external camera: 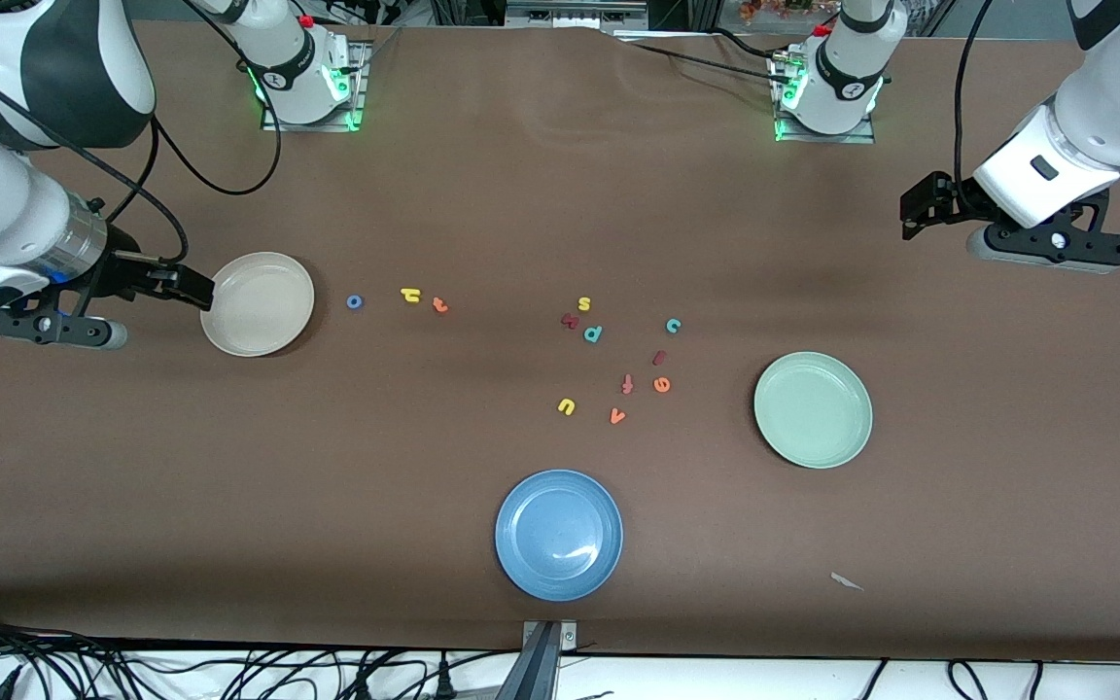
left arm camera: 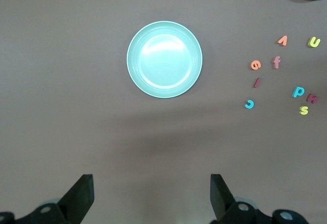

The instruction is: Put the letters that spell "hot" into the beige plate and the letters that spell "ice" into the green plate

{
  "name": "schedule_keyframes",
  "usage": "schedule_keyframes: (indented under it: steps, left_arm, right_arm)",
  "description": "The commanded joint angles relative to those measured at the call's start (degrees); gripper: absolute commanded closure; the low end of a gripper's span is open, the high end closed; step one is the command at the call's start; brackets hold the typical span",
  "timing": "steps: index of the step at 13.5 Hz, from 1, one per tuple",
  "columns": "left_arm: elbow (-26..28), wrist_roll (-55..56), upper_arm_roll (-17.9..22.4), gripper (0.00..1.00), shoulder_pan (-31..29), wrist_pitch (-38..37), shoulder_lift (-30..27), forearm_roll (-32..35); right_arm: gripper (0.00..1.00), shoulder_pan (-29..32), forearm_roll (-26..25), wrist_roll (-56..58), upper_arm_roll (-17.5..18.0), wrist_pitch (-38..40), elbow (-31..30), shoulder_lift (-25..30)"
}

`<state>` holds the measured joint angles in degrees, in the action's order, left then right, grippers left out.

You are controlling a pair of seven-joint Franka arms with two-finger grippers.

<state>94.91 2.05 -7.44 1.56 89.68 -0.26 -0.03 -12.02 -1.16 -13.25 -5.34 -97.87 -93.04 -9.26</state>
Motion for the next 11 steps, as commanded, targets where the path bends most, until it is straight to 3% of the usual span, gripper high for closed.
schedule_keyframes:
  steps: [1, 11]
  left_arm:
    - [-1.3, 0.7, -0.2, 0.00, -0.3, -1.1, 0.4, 1.2]
    - [-1.2, 0.6, -0.2, 0.00, -0.8, -1.2, 0.4, 1.2]
  right_arm:
    - [0.00, 0.3, 1.1, -0.3, 0.0, 0.1, 0.3, 0.4]
    - [0.00, 0.2, 1.1, -0.3, 0.0, 0.3, 0.0, 0.5]
